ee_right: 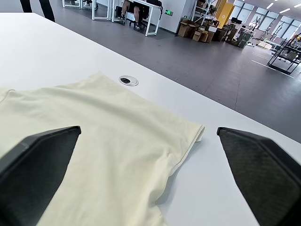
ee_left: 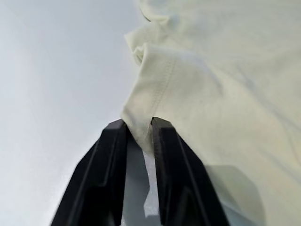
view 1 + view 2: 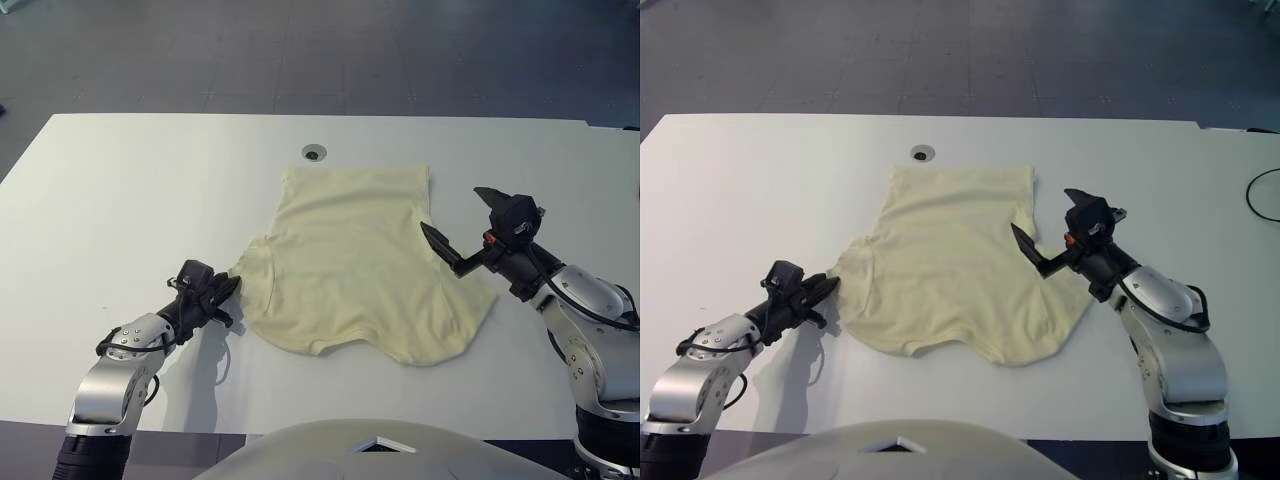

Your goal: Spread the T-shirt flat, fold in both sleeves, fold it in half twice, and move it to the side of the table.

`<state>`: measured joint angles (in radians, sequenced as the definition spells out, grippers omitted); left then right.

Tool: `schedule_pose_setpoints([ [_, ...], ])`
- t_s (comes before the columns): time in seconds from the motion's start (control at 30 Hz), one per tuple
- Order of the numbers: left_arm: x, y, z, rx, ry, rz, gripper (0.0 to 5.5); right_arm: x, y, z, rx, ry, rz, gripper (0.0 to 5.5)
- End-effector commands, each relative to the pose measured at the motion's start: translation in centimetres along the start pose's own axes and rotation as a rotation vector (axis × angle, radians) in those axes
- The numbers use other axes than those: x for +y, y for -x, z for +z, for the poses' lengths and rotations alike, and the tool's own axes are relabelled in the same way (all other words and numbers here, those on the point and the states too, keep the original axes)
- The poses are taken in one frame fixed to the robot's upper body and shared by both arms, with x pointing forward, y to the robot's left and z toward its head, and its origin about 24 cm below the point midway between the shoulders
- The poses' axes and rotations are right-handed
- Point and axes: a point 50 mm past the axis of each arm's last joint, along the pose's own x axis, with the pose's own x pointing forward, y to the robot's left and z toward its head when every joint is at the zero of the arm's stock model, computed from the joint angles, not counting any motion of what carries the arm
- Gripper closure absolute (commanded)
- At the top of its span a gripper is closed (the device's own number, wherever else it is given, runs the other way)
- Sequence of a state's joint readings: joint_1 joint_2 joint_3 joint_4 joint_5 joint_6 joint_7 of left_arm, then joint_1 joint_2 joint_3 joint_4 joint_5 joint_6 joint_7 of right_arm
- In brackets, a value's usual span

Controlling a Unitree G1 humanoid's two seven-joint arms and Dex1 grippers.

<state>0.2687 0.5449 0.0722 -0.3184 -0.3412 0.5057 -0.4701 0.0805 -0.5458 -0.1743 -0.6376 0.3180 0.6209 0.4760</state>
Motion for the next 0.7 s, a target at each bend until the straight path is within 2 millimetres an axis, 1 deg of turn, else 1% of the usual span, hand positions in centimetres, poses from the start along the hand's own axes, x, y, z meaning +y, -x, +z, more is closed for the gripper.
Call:
schedule_pose_setpoints([
  [0.03, 0.2, 0.2, -0.6, 0.049, 0.016, -0.002, 5.43, -0.2, 0.2, 0.1, 0.011, 0.007, -0.017, 0.10],
  [0.13, 0.1, 0.1, 0.1, 0.020, 0.010, -0.012, 5.49, -0.5, 0.6, 0.1, 0.026, 0.000, -0.051, 0.10],
  [0.23, 0.1, 0.1, 1.4, -0.037, -0.005, -0.020, 5.49, -0.8, 1.3, -0.3, 0.074, -0.031, -0.111, 0.10],
  [0.33, -0.2, 0.3, 2.8, -0.087, -0.034, -0.035, 5.49, -1.0, 2.5, -1.2, 0.149, -0.141, -0.178, 0.10],
  [0.47, -1.3, 0.2, 4.2, -0.131, -0.076, -0.090, 5.49, -0.5, 3.9, -2.4, 0.215, -0.296, -0.237, 0.10],
  [0.57, -2.8, 0.0, 5.0, -0.151, -0.114, -0.146, 5.49, 0.1, 4.3, -3.4, 0.271, -0.339, -0.263, 0.10],
  [0.7, -4.3, -0.2, 5.5, -0.146, -0.169, -0.198, 5.50, 0.3, 5.2, -4.4, 0.347, -0.345, -0.312, 0.69],
])
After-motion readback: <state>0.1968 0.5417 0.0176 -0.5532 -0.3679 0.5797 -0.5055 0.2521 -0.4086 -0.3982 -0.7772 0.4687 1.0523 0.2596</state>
